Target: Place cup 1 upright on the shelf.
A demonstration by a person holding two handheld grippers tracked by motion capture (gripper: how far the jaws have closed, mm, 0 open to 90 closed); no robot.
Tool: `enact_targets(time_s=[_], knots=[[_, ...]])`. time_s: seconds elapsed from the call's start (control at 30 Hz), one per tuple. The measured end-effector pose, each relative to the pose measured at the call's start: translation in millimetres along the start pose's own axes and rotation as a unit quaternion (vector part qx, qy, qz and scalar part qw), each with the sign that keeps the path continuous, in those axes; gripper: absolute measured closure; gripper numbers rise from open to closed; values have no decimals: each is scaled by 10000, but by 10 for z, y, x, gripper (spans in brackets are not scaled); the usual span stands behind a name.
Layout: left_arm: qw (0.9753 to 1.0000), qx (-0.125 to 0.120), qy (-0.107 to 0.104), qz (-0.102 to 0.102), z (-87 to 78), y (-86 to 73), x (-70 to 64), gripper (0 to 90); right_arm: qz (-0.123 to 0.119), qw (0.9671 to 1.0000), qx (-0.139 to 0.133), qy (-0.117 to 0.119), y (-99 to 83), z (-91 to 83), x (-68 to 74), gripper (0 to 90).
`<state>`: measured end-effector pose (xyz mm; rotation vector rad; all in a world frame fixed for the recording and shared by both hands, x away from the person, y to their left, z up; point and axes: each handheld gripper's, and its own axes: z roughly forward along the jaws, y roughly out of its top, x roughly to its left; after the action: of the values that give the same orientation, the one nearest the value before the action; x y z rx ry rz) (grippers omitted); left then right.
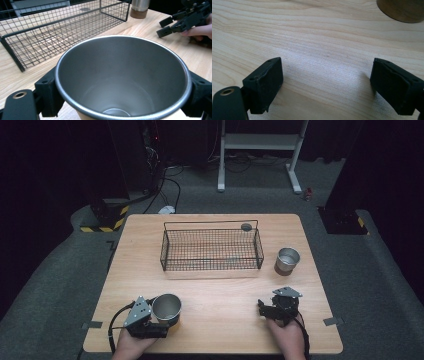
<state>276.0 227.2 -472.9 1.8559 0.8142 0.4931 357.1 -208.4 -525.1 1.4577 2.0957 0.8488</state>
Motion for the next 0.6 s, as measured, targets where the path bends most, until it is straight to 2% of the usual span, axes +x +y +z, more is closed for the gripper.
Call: enact_targets(time_s=[0.13,0.23,0.4,0.6], knots=[[9999,-32,-19,-131,13,17,21,131,-6,10000,-1,5,-1,-1,-1,110],[10000,35,16,-79,62,64,17,131,-16,10000,0,20,-3,-3,-1,110],[9999,92,-51,-15,133,155,-12,131,-16,10000,0,19,-3,-3,-2,110],[9999,57,-77,52,216,275,-29,131,-13,10000,1,21,-3,-3,-1,110]])
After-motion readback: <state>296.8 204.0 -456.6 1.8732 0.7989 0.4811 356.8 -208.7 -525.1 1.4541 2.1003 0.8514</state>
